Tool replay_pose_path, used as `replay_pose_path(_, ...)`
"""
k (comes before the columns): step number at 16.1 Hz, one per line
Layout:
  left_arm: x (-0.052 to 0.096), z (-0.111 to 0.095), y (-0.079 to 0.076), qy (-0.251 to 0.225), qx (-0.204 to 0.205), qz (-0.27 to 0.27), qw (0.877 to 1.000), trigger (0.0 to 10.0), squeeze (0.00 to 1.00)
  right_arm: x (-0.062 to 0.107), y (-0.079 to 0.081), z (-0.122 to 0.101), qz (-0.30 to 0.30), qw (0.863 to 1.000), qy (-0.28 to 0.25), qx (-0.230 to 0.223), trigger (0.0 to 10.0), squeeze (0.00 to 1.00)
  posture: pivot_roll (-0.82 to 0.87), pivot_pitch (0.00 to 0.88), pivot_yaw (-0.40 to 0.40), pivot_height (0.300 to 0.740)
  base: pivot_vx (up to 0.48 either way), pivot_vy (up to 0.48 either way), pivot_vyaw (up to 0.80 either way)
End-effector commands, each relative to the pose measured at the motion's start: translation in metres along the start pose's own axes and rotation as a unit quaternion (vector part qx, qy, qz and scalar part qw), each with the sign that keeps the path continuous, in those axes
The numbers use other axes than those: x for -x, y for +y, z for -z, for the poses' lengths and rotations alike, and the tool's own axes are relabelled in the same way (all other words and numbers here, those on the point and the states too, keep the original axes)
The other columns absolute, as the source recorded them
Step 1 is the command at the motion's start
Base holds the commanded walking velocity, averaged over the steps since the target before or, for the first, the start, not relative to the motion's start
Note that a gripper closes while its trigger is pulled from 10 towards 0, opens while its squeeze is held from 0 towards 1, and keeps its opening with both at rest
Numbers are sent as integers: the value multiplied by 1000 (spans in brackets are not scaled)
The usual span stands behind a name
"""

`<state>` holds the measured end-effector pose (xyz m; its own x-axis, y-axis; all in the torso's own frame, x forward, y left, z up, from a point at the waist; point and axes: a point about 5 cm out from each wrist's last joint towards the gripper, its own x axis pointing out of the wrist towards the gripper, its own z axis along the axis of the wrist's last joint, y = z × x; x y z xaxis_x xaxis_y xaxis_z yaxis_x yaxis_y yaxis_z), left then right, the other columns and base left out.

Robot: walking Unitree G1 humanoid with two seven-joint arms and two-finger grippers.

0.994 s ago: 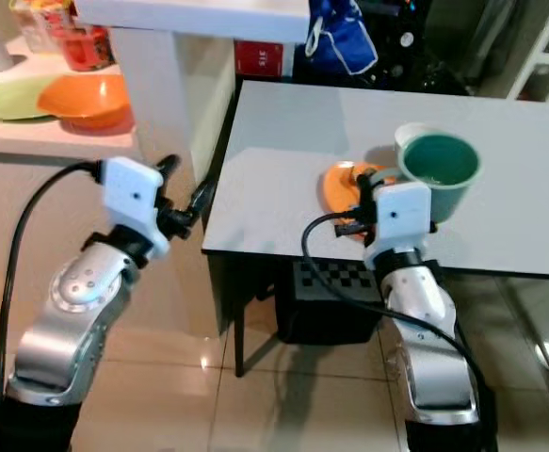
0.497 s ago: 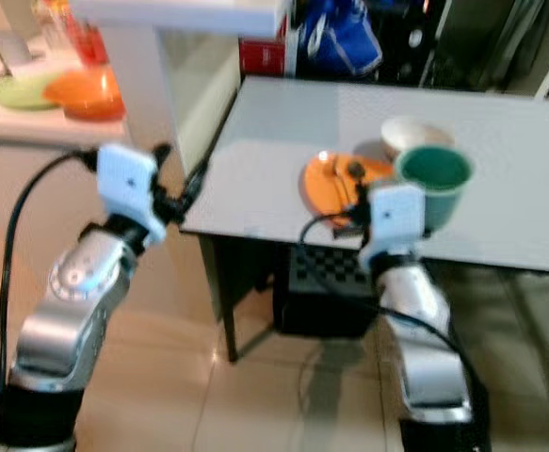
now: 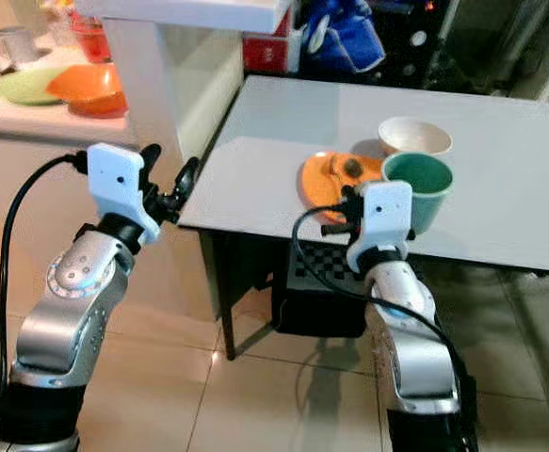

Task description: Setting the table

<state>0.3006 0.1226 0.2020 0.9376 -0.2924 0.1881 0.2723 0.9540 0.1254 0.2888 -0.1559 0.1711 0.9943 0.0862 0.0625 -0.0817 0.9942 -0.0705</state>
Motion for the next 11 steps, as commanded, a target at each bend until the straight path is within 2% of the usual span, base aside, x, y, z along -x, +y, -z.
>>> replay_pose_path(1,-6,-7,-3,-13,3,10,1000,10000,0,-3,-4,-7,10,1000,-10,-5,10000,0,-38,0,-5,740,349,0,-419)
replay_pose_path(6,-9,-8,1,-17,7,12,1000,10000,0,-6,-2,-9,4,1000,-13,-2,10000,0,-46,0,-3,740,367,0,-84)
replay_pose_path(11,-10,-6,-4,-16,6,23,1000,10000,0,-3,-9,-9,19,1000,-9,-13,10000,0,-54,0,-4,740,404,0,0)
